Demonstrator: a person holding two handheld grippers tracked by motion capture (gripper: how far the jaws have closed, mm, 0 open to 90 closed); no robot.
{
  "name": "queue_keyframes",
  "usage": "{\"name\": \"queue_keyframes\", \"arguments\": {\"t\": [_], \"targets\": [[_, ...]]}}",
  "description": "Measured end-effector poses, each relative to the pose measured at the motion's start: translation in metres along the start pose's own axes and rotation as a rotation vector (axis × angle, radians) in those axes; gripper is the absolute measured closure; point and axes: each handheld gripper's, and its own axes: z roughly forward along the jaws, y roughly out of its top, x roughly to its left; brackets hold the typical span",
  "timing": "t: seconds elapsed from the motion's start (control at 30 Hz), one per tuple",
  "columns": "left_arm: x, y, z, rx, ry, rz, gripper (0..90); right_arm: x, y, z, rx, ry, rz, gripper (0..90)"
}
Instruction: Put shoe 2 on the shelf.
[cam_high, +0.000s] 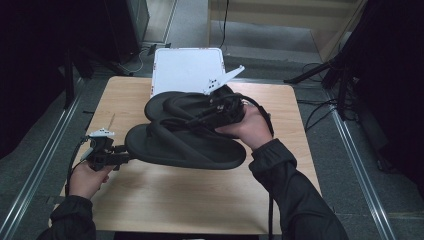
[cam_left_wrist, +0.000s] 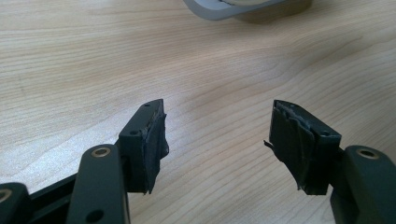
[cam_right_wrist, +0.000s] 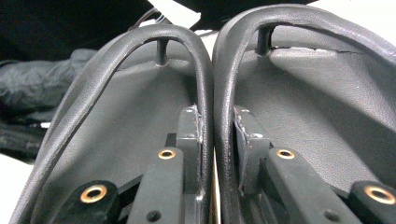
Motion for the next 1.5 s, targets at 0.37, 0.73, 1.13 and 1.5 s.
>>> {"name": "queue_keyframes", "arguments": {"t": [0.37, 0.73, 1.13, 1.5], "targets": [[-0.001, 0.000, 0.002, -0.005, -0.007, -0.012, 36.5, -0.026, 0.029, -0.001, -0.010, -0.095, 0.057, 75.9], [-0.002, 0.001, 0.002, 0.003, -0.015, 0.007, 36.5, -0.067, 0.045, 0.002, -0.068, -0.254, 0.197, 76.2], [-0.003, 0.001, 0.004, 0.009, -0.025, 0.010, 36.5, -0.107, 0.062, 0.005, -0.134, -0.495, 0.391, 76.1], [-0.006, 0.002, 0.005, 0.010, -0.043, 0.022, 36.4, -0.127, 0.079, 0.019, -0.178, -0.701, 0.546, 76.0]]}}
